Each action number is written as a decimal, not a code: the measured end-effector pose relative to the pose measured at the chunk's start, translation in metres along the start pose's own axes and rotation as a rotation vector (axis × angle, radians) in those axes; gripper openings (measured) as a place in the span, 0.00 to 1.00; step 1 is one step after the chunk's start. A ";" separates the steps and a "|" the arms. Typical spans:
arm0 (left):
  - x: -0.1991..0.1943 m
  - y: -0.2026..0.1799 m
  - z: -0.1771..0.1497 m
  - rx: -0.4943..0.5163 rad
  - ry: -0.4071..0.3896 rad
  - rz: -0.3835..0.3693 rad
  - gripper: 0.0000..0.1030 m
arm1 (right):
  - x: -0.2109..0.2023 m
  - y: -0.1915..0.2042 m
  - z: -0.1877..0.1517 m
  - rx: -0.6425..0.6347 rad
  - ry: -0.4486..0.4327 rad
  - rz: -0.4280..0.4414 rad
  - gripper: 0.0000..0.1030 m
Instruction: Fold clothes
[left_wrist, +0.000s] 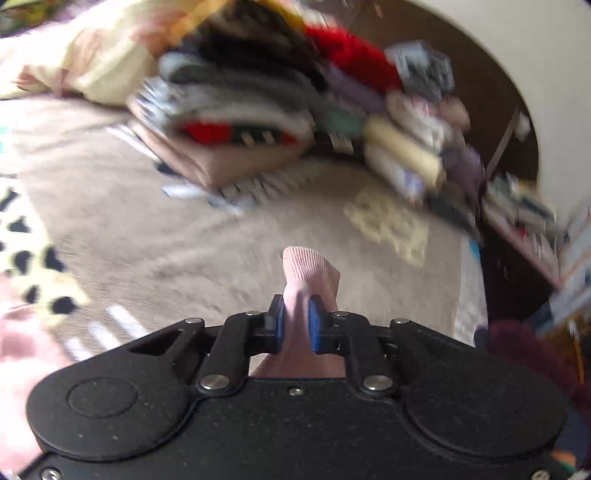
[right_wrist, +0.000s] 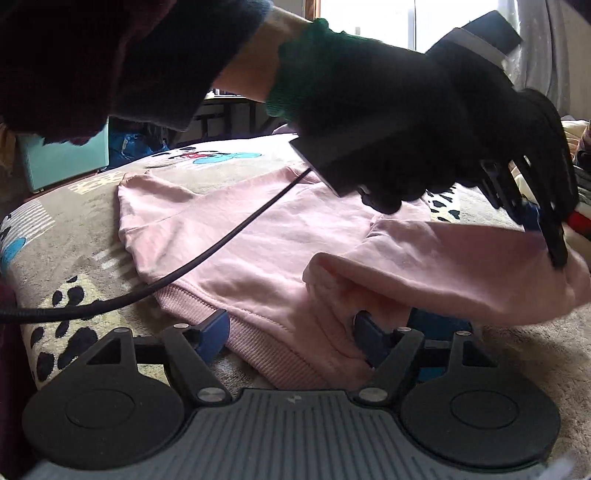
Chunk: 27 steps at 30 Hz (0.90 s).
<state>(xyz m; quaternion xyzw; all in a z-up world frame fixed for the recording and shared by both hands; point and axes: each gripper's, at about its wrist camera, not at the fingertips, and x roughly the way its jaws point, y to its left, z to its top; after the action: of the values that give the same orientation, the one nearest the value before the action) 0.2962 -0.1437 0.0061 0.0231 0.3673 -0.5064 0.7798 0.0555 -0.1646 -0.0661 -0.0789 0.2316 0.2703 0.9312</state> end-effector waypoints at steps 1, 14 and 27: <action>-0.019 0.006 -0.002 -0.039 -0.079 0.014 0.11 | 0.000 0.000 0.000 -0.002 0.002 0.000 0.73; -0.119 0.087 -0.034 -0.416 -0.480 0.312 0.11 | -0.001 -0.021 0.002 0.153 0.000 0.074 0.74; -0.086 0.131 -0.047 -0.460 -0.416 0.370 0.11 | 0.000 -0.047 -0.001 0.380 -0.020 0.118 0.74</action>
<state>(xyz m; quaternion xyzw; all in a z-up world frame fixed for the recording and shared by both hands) 0.3572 0.0053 -0.0208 -0.1904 0.2944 -0.2546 0.9013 0.0807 -0.2047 -0.0659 0.1147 0.2733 0.2768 0.9141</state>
